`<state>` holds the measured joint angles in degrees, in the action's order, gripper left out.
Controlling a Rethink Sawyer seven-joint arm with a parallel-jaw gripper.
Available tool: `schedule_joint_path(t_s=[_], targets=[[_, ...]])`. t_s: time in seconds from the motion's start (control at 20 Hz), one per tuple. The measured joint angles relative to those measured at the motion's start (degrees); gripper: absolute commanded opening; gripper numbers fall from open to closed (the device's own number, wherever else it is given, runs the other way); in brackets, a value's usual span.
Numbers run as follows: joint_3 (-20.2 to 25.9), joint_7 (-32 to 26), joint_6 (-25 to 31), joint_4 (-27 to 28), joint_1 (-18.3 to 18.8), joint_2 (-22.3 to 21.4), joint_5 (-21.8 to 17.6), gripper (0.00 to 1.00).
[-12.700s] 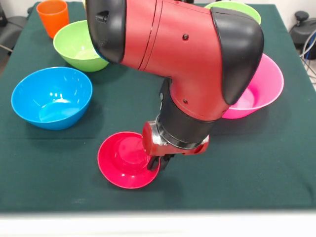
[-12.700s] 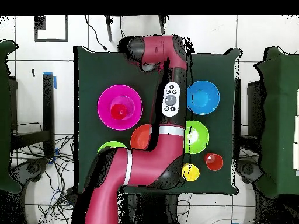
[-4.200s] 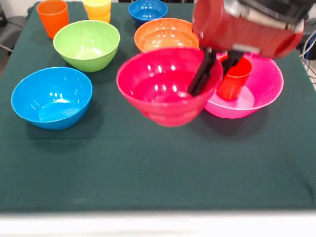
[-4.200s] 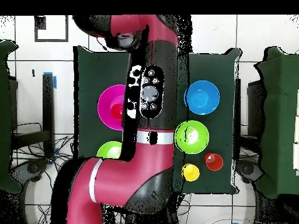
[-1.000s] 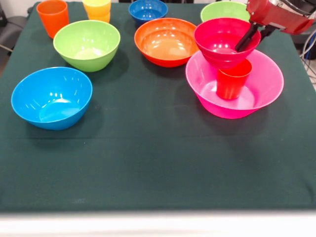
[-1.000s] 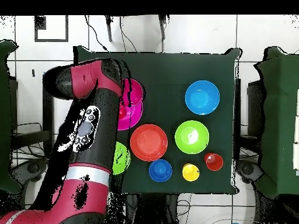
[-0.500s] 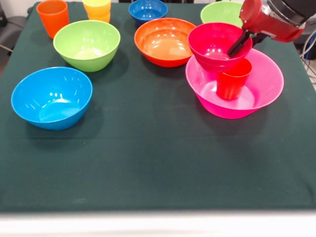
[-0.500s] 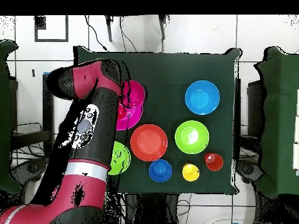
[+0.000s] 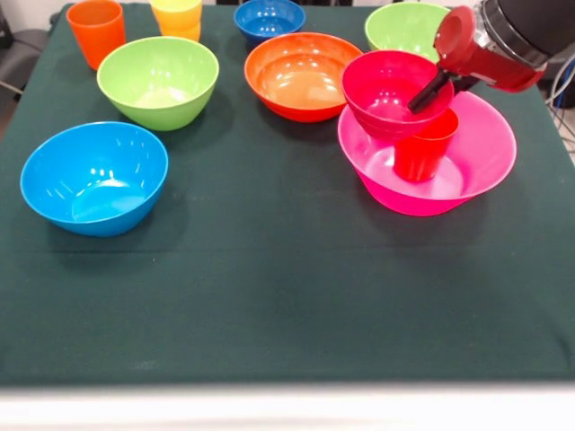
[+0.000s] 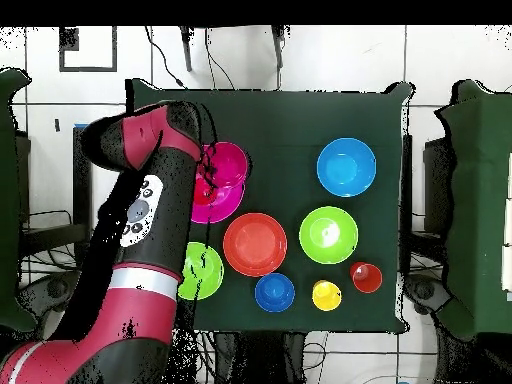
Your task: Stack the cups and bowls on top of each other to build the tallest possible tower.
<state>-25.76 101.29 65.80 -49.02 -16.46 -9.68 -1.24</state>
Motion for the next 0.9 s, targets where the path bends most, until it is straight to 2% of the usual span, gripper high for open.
schedule_joint_path(t_s=[0.55, 0.9], targets=[[-0.01, 0.00, 1.35, -0.01, -1.13, 0.58, 0.28, 0.00], [-0.02, 0.00, 1.35, -1.05, -1.78, -1.51, 1.40, 0.00]])
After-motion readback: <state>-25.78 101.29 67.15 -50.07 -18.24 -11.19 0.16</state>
